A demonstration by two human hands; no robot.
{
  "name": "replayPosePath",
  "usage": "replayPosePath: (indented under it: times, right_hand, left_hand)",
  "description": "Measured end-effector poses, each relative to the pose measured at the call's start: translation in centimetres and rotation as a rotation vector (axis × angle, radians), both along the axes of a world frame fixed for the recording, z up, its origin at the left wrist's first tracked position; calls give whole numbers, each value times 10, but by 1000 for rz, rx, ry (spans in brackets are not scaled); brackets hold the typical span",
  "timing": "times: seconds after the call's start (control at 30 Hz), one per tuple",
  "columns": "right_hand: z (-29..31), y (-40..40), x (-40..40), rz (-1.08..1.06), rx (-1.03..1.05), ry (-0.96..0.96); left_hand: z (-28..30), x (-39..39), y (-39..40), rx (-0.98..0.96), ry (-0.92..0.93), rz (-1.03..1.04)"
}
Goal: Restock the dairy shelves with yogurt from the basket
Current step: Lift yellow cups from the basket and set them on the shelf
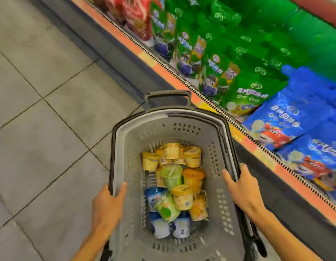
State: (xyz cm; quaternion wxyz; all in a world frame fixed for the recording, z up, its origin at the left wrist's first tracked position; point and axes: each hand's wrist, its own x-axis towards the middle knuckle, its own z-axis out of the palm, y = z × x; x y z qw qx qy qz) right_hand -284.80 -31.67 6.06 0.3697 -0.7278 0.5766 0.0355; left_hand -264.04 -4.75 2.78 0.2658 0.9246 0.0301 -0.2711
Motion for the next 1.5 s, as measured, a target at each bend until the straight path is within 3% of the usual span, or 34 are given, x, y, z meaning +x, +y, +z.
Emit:
replayPosePath:
  times: [0.03,0.3,0.53,0.8,1.13,1.23,1.4,1.47,1.5]
  right_hand:
    - [0,-6,5,6,9,6]
    - [-176,-46,81,242,2,-42]
    - [-233,-65,123,371,-8,-100]
    - [-281,-48,126,407,13,-17]
    - [-274,-29,122,420,-113,-55]
    - [-272,-8,116,554,-356,-62]
    - [-288,13,100,824,-567,-141]
    - [-296,22,100,981,-508,-202]
    - [-304,30,101,1005,-393,-197]
  left_hand:
    - [-1,3,-2,5,2,-4]
    - [-154,14,-4,-52,-93,232]
    - [-207,17,-7,-60,-143,351]
    - [-252,6,12,-26,-142,388]
    - [-247,-6,6,106,-137,260]
    - [-247,-27,-7,203,-320,38]
    - [-261,-48,-10,257,-465,-236]
    - [-273,-53,-14,189,-422,-344]
    - [-281,-55,-18,126,-288,-296]
